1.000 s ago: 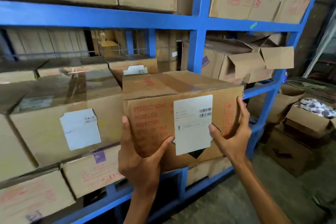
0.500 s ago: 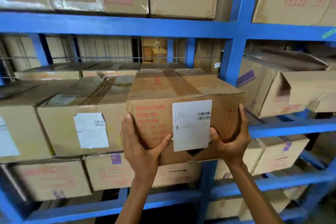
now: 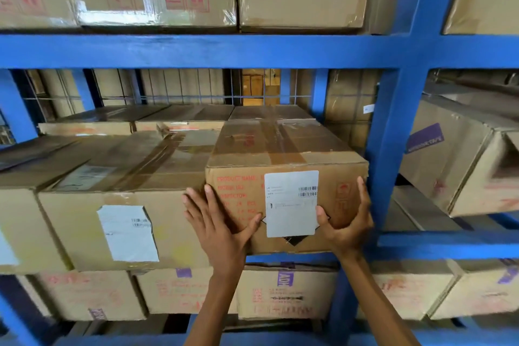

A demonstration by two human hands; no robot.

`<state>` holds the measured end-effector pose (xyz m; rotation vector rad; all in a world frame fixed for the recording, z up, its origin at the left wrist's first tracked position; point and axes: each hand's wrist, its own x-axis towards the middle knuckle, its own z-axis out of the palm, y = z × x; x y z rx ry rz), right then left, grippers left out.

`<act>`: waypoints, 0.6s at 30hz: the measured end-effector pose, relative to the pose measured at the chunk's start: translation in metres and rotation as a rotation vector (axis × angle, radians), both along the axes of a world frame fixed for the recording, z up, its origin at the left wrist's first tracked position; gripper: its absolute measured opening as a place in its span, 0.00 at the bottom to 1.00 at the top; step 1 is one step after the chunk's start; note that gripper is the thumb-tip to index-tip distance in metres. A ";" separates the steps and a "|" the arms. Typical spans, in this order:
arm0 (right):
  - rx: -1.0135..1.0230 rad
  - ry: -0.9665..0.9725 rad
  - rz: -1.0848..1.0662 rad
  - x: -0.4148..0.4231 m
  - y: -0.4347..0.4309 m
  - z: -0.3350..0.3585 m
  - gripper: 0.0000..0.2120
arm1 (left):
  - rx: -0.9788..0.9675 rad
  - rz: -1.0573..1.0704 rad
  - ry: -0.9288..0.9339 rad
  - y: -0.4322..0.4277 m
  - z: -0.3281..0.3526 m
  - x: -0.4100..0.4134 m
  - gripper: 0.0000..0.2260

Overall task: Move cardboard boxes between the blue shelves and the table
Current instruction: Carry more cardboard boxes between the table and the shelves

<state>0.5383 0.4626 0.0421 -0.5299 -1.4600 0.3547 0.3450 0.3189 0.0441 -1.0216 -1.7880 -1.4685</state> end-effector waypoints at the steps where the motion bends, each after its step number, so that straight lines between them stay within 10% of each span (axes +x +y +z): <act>1: -0.013 -0.017 0.001 -0.004 0.003 -0.005 0.46 | -0.040 0.040 0.032 0.005 -0.004 0.001 0.49; 18: 0.033 -0.211 -0.240 -0.007 -0.012 -0.035 0.44 | -0.139 0.044 0.076 0.010 -0.034 0.017 0.40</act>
